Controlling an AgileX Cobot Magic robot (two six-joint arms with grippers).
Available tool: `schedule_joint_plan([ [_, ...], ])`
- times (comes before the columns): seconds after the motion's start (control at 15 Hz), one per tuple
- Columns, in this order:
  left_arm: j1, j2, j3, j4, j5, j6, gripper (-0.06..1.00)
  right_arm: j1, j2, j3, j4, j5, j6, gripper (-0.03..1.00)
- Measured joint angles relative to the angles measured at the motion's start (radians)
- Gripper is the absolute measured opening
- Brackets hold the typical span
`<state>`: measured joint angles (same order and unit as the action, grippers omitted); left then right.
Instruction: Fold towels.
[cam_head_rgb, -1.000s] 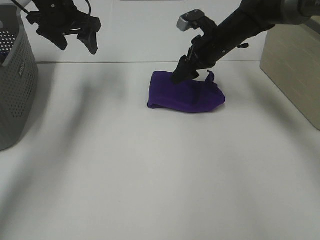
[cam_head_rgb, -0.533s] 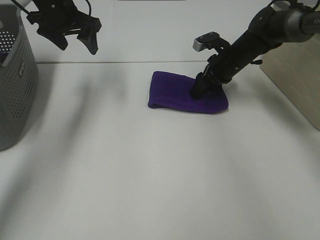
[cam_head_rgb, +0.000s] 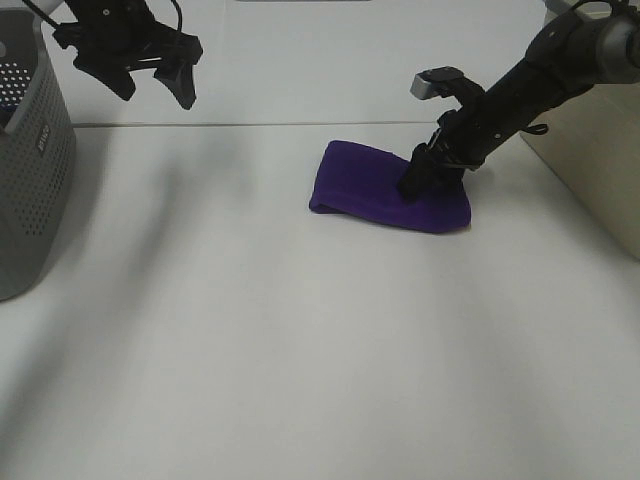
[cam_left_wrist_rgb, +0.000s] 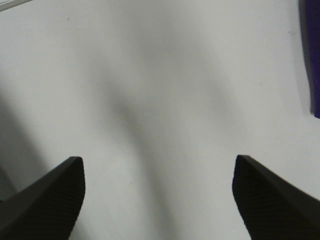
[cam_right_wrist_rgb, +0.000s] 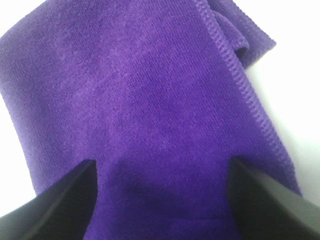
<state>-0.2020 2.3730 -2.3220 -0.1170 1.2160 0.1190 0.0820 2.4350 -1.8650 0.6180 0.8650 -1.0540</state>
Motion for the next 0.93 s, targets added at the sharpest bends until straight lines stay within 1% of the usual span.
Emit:
schedule_joint_plan([
  [0.13, 0.0, 0.0, 0.0, 0.0, 0.0, 0.0, 0.74, 0.0, -0.033, 0.0, 0.006, 0.029, -0.001, 0.72],
  [0.2, 0.0, 0.0, 0.0, 0.0, 0.0, 0.0, 0.74, 0.0, -0.083, 0.0, 0.01, 0.042, 0.021, 0.72],
  [0.27, 0.0, 0.0, 0.0, 0.001, 0.0, 0.005, 0.74, 0.0, -0.203, 0.0, 0.018, 0.048, 0.118, 0.75],
  [0.33, 0.0, 0.0, 0.0, 0.009, 0.0, 0.016, 0.74, 0.0, -0.268, 0.0, 0.009, 0.067, 0.188, 0.78],
  [0.4, 0.0, 0.0, 0.0, 0.026, 0.0, 0.022, 0.74, 0.0, -0.325, 0.0, -0.034, 0.097, 0.276, 0.82],
  [0.47, 0.0, -0.003, 0.0, 0.041, 0.0, 0.022, 0.75, 0.0, -0.37, 0.0, -0.101, 0.126, 0.367, 0.83],
  [0.53, 0.0, -0.005, 0.0, 0.05, 0.0, 0.02, 0.75, 0.0, -0.393, 0.0, -0.148, 0.144, 0.421, 0.83],
  [0.67, 0.0, -0.024, 0.0, 0.103, 0.0, -0.002, 0.81, -0.018, -0.464, 0.0, -0.337, 0.238, 0.593, 0.83],
  [0.73, 0.0, -0.043, 0.0, 0.137, 0.001, -0.009, 0.83, -0.046, -0.497, 0.0, -0.402, 0.292, 0.655, 0.83],
  [0.8, 0.003, -0.072, 0.0, 0.159, 0.001, -0.011, 0.84, -0.096, -0.525, 0.0, -0.434, 0.33, 0.701, 0.83],
  [0.93, 0.024, -0.131, 0.0, 0.161, 0.002, -0.023, 0.84, -0.21, -0.59, 0.009, -0.452, 0.34, 0.771, 0.83],
])
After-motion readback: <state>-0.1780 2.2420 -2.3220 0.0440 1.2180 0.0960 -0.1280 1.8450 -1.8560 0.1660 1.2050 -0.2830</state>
